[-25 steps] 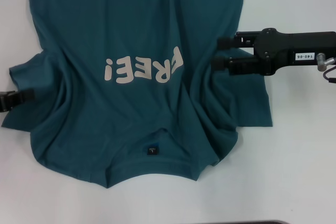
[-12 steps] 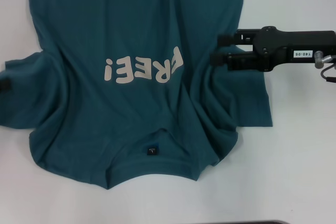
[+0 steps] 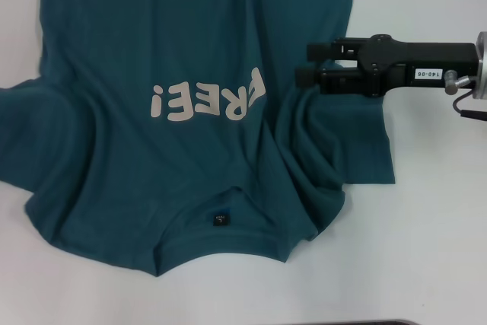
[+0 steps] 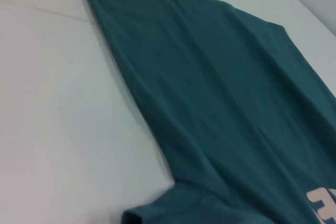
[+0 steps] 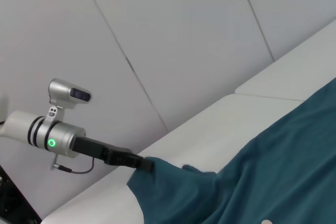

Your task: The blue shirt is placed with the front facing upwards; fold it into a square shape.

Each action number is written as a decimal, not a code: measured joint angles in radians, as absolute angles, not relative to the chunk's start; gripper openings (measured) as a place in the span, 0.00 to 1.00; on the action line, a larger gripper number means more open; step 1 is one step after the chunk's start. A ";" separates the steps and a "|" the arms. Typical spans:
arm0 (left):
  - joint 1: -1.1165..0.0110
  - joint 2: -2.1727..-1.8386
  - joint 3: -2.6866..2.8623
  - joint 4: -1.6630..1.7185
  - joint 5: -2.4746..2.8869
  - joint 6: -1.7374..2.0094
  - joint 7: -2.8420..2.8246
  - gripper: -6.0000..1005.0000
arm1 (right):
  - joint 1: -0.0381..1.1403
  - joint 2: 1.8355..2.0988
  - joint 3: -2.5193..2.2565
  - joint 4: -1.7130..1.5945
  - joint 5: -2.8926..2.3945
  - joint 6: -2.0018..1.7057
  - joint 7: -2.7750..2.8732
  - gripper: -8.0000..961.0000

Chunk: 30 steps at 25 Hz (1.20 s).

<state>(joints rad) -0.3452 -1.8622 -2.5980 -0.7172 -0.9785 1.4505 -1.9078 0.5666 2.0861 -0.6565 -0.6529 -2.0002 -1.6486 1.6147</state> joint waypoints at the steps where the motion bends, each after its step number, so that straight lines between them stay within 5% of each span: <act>1: -0.345 -1.857 -2.601 -0.717 -0.978 1.452 -1.909 0.01 | 0.568 2.086 -0.657 -0.651 -2.000 -1.647 1.614 0.79; 8: -0.358 -1.826 -2.612 -0.719 -0.978 1.454 -1.914 0.01 | 0.577 2.086 -0.657 -0.649 -1.994 -1.645 1.617 0.79; 30: -0.371 -1.823 -2.620 -0.794 -0.953 1.473 -1.945 0.01 | 0.578 2.086 -0.658 -0.648 -1.993 -1.646 1.623 0.79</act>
<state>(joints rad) -0.3705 -1.8228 -2.6197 -0.7939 -0.9531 1.4733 -1.9451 0.5781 2.0860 -0.6581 -0.6479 -1.9926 -1.6460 1.6228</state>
